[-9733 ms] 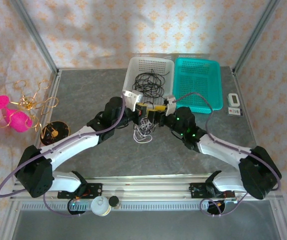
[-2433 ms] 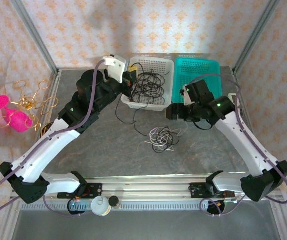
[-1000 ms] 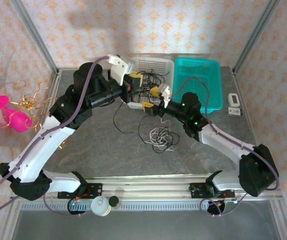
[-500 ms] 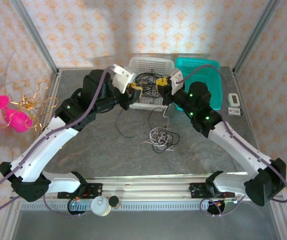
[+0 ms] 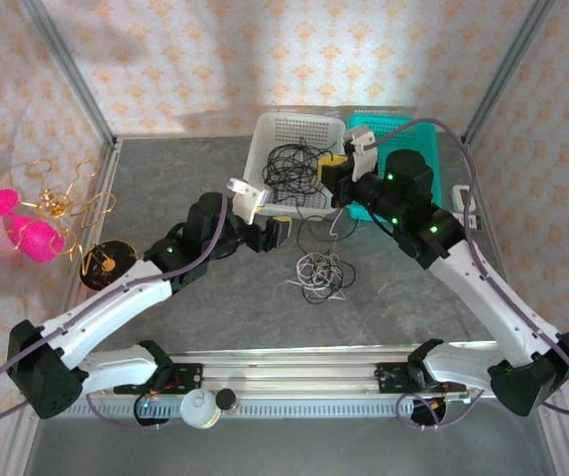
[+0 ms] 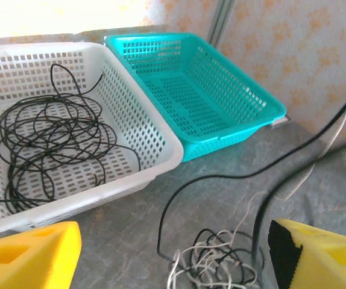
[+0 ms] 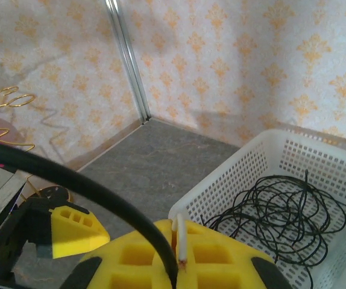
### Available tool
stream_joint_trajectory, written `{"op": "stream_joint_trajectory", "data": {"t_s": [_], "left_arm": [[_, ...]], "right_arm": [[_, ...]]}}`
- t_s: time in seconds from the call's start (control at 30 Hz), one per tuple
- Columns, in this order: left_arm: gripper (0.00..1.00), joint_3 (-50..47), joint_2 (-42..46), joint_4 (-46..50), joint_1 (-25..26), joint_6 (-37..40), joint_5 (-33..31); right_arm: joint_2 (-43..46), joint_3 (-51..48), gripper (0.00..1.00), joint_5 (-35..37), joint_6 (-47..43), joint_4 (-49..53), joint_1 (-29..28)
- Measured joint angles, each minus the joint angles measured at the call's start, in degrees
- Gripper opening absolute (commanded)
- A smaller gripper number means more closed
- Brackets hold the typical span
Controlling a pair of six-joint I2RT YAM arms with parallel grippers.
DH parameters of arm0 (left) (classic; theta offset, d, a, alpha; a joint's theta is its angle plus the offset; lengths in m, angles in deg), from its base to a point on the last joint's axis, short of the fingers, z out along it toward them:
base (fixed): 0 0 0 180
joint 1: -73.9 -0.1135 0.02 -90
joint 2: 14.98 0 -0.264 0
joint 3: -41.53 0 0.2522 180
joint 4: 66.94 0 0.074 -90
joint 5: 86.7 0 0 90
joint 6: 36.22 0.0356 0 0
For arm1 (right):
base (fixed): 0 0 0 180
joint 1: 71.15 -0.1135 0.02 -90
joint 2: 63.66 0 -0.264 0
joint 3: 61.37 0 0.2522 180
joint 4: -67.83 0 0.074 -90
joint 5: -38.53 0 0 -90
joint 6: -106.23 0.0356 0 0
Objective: Untangle the cables
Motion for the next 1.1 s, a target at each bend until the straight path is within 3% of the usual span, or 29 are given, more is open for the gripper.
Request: {"op": "stream_joint_trajectory", "data": {"t_s": [0.3, 0.57, 0.83, 1.1], "left_arm": [[0.80, -14.80, 0.70, -18.16, 0.00, -15.47, 3.72], [0.82, -16.26, -0.37, -27.65, 0.00, -19.45, 6.73], [0.83, -14.82, -2.38, -28.72, 0.00, -20.55, 5.86], [0.82, -16.15, -6.19, -28.70, 0.00, -29.27, 2.67]], "right_arm": [[0.22, 0.17, 0.00, -0.07, 2.40, 0.81, 0.00], [-1.05, 3.58, 0.00, -0.04, 4.92, 1.68, 0.00], [-1.07, 4.22, 0.00, -0.04, 7.50, 1.70, 0.00], [-1.05, 4.22, 0.00, -0.09, 8.41, 1.68, 0.00]]}}
